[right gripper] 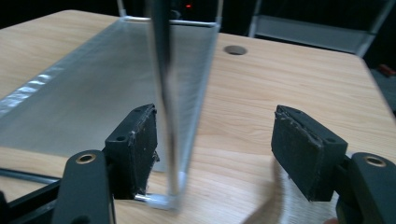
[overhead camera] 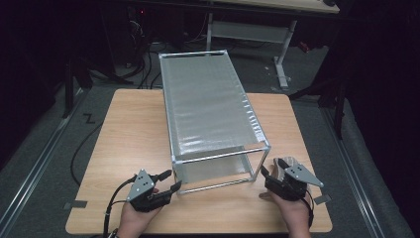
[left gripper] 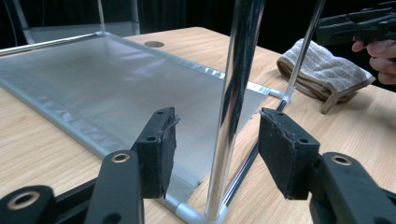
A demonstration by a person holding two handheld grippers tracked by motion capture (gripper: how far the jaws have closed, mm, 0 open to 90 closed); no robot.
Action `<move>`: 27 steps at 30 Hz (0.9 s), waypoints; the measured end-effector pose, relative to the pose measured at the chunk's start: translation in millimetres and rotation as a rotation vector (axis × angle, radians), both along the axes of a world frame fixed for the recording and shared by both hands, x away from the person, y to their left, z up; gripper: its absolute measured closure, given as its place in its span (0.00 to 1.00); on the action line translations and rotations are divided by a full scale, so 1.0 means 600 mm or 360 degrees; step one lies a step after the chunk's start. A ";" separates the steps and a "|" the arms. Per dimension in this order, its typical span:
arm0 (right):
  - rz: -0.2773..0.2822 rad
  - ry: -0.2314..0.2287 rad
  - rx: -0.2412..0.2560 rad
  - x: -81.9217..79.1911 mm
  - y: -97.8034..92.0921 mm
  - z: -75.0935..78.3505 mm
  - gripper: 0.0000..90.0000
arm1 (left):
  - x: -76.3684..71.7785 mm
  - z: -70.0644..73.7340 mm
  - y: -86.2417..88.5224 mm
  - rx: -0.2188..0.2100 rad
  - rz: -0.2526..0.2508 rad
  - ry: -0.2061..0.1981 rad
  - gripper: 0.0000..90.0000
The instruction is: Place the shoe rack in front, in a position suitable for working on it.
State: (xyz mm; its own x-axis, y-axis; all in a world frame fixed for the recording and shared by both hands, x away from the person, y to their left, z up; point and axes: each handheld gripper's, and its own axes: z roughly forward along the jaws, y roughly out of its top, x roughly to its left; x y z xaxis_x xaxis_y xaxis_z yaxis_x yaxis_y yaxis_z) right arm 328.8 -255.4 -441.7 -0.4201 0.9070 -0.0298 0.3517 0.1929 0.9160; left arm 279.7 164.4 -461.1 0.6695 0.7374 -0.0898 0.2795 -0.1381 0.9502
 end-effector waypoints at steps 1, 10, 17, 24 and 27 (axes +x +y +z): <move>0.0032 0.0003 -0.0002 0.001 0.007 -0.002 0.34 | 0.000 0.000 -0.002 0.0012 0.0013 -0.0007 0.50; 0.0076 -0.0048 0.0028 0.007 0.026 -0.004 0.45 | -0.009 -0.006 0.006 0.0054 0.0029 -0.0013 0.64; 0.0074 -0.0107 0.0075 0.010 0.034 -0.002 0.69 | -0.017 -0.008 0.009 0.0069 -0.0002 -0.0025 0.81; 0.0074 -0.0124 0.0069 0.011 0.037 -0.004 0.88 | -0.019 -0.011 0.005 0.0086 -0.0018 -0.0027 0.90; 0.0079 -0.0126 0.0084 0.010 0.036 -0.004 0.89 | -0.019 -0.010 0.004 0.0095 -0.0015 -0.0032 0.90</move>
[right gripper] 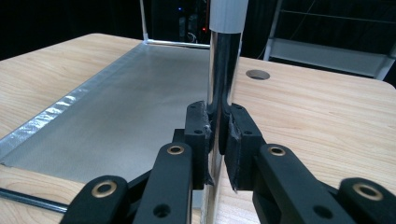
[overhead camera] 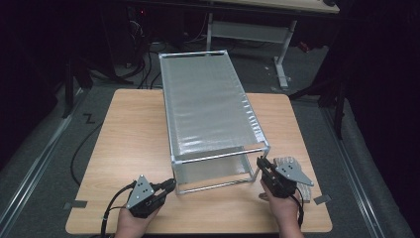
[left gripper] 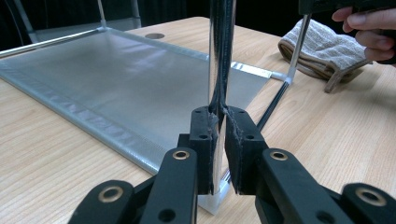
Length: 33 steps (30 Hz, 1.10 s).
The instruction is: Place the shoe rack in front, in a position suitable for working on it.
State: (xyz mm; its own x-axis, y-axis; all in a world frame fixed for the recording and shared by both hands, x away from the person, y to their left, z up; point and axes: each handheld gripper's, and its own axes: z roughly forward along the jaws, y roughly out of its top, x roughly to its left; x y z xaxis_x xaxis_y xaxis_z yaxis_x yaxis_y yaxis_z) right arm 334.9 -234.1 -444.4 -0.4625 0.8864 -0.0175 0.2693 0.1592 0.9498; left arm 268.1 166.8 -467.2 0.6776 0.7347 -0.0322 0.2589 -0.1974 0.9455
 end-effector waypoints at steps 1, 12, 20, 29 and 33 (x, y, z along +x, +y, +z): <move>0.0000 0.0000 0.0000 0.000 0.000 0.000 0.89 | 0.000 0.000 0.000 0.0000 0.0000 0.0000 0.90; -0.0017 -0.0005 -0.0007 -0.009 -0.008 0.000 0.89 | 0.008 0.001 -0.001 -0.0026 0.0001 0.0004 0.94; -0.0019 -0.0012 -0.0019 -0.021 -0.014 0.000 0.89 | 0.014 0.000 -0.012 -0.0044 -0.0035 -0.0005 0.85; 0.0007 -0.0009 -0.0005 -0.040 -0.020 0.000 0.89 | 0.036 -0.001 -0.015 -0.0041 0.0005 -0.0020 0.90; 0.0032 -0.0009 -0.0014 -0.058 -0.020 0.000 0.89 | 0.058 -0.002 -0.011 -0.0043 0.0043 -0.0019 0.90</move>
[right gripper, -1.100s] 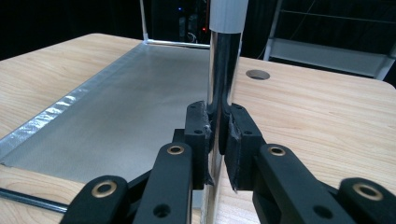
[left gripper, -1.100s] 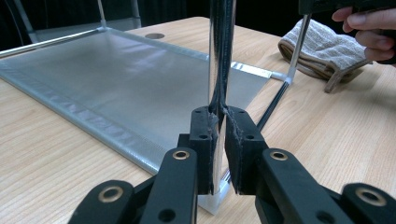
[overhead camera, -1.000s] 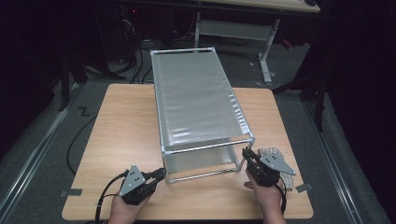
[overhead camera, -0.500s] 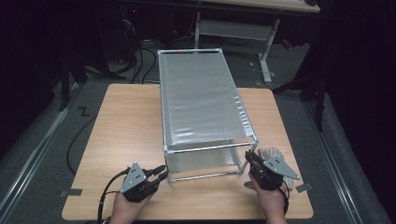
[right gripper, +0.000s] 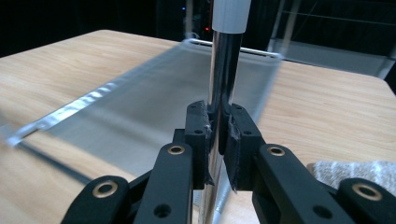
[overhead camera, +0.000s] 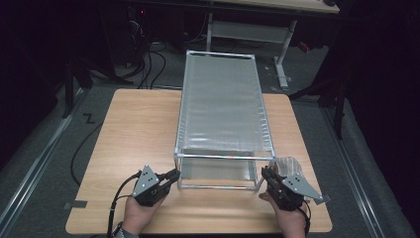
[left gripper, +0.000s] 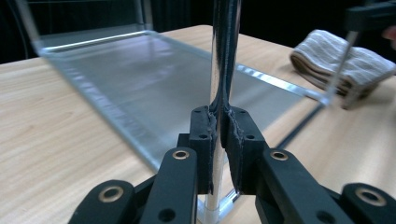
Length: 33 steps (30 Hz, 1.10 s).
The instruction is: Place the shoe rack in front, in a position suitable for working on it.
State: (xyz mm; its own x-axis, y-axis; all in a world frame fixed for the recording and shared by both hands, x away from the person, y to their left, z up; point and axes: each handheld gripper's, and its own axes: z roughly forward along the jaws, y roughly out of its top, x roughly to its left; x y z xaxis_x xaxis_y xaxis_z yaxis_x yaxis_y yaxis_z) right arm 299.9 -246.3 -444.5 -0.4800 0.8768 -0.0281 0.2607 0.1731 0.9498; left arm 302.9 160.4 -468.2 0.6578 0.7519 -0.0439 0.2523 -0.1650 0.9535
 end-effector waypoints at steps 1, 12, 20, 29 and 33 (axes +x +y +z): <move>0.0012 -0.0005 -0.0003 -0.003 0.001 0.000 0.89 | 0.005 0.000 0.001 0.0000 0.0010 -0.0002 0.90; 0.0227 -0.0032 -0.0026 -0.041 0.046 0.000 0.89 | 0.042 -0.001 0.038 -0.0010 0.0214 -0.0020 0.89; 0.0303 -0.0039 -0.0049 -0.034 0.069 -0.001 0.88 | 0.036 -0.008 0.054 0.0011 0.0328 0.0046 0.68; 0.0507 -0.0043 -0.0043 -0.003 0.128 -0.002 0.88 | -0.011 -0.007 0.089 -0.0080 0.0374 0.0049 0.62; 0.0617 -0.0052 -0.0060 0.006 0.167 -0.002 0.88 | -0.043 -0.009 0.087 -0.0029 0.0350 0.0033 0.61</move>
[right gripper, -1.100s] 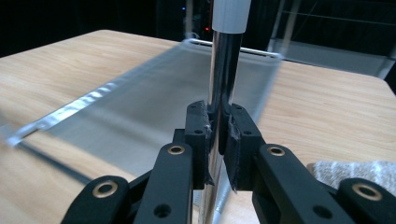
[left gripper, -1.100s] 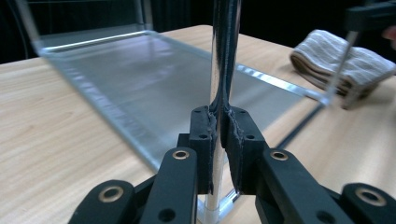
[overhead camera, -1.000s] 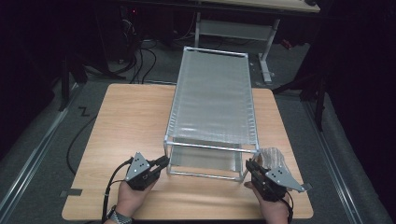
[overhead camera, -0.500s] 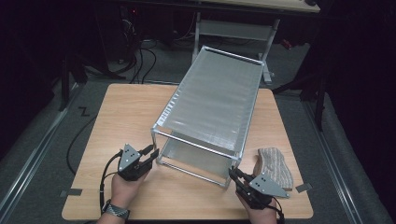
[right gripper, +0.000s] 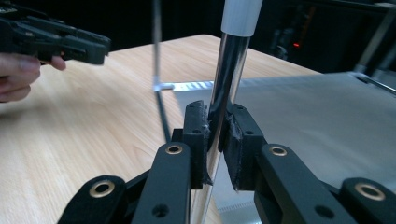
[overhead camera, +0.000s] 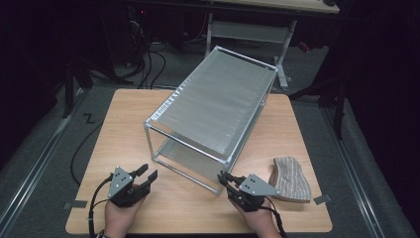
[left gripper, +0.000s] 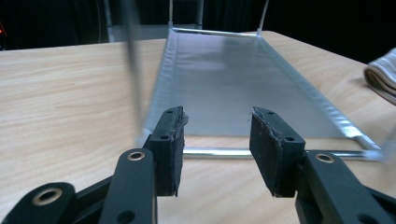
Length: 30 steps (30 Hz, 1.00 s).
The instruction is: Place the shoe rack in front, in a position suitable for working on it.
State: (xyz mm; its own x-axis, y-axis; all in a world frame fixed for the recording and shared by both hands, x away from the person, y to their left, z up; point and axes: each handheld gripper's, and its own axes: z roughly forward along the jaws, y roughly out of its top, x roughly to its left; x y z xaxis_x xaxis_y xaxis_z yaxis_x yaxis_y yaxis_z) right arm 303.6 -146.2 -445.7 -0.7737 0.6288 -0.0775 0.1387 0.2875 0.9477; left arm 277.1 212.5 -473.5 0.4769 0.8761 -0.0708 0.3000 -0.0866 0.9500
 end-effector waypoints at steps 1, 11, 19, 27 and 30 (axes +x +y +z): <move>0.0011 -0.0008 -0.0007 0.001 0.007 0.000 0.88 | -0.005 -0.001 0.000 0.0017 0.0001 -0.0002 0.60; 0.0220 -0.0010 -0.0009 0.017 0.085 -0.001 0.87 | -0.053 -0.003 0.018 0.0037 0.0041 -0.0016 0.59; 0.0245 0.0042 -0.0030 0.023 0.088 -0.007 0.68 | -0.050 -0.005 0.001 0.0067 -0.0015 -0.0009 0.56; 0.0136 0.0078 -0.0024 0.004 0.032 -0.009 0.62 | -0.012 -0.003 -0.049 0.0056 -0.0145 -0.0039 0.54; 0.0050 0.0084 -0.0010 -0.003 0.003 -0.010 0.62 | 0.001 -0.004 -0.075 0.0055 -0.0223 -0.0027 0.53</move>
